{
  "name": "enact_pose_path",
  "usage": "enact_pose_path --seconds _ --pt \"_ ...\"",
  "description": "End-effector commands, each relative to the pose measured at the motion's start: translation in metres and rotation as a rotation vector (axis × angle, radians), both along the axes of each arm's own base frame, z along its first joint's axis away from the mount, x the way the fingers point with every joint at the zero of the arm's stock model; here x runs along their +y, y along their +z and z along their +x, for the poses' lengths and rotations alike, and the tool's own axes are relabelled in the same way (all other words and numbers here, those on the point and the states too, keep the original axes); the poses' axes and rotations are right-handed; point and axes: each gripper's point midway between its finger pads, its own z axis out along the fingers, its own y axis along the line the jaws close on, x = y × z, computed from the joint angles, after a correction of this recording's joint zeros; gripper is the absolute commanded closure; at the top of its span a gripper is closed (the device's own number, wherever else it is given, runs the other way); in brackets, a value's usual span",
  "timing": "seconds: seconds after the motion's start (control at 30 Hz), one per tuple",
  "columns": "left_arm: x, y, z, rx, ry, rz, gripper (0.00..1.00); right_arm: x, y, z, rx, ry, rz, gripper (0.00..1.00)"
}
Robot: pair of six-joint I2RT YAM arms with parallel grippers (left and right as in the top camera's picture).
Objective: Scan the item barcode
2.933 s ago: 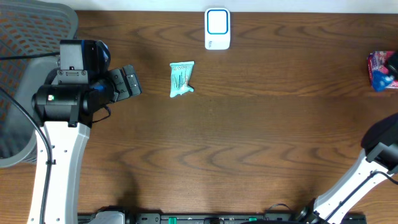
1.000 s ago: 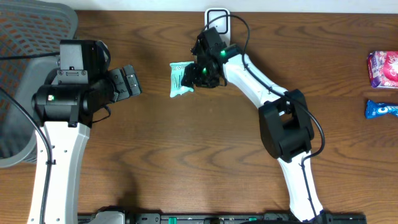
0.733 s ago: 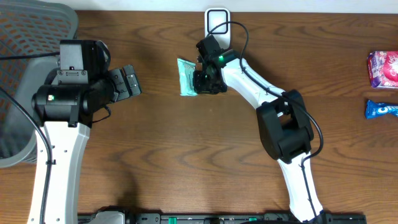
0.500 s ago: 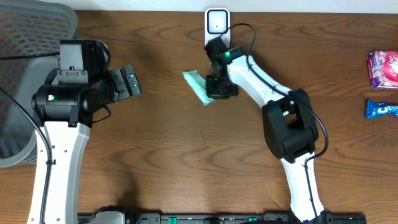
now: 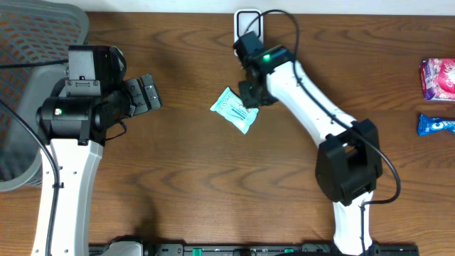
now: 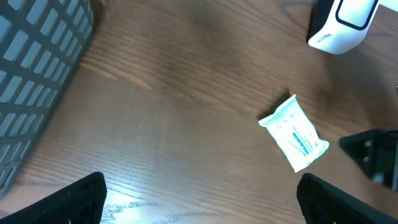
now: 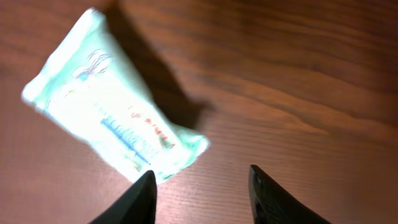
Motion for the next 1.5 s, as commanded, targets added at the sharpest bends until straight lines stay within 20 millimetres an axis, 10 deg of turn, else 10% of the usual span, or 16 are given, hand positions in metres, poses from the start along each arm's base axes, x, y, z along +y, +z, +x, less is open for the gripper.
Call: enact_pose_path --seconds 0.0,0.43,0.97,1.27,1.47 --pt "0.002 0.001 -0.001 -0.001 0.007 0.004 0.02 0.024 0.003 -0.013 -0.02 0.228 -0.049 0.56" --pt "0.002 0.001 -0.001 -0.001 0.007 0.004 0.02 0.053 -0.05 -0.033 -0.179 0.357 -0.255 0.57" --pt "0.002 0.001 -0.001 -0.001 0.007 0.004 0.02 0.034 -0.092 -0.02 -0.31 0.26 -0.273 0.55" --pt "0.002 0.001 -0.001 -0.001 0.007 0.004 0.02 0.026 -0.1 -0.011 -0.067 0.021 0.142 0.99" --pt "0.002 0.001 -0.001 -0.001 0.007 0.004 0.02 0.041 -0.048 -0.003 0.167 -0.004 0.65 0.99"
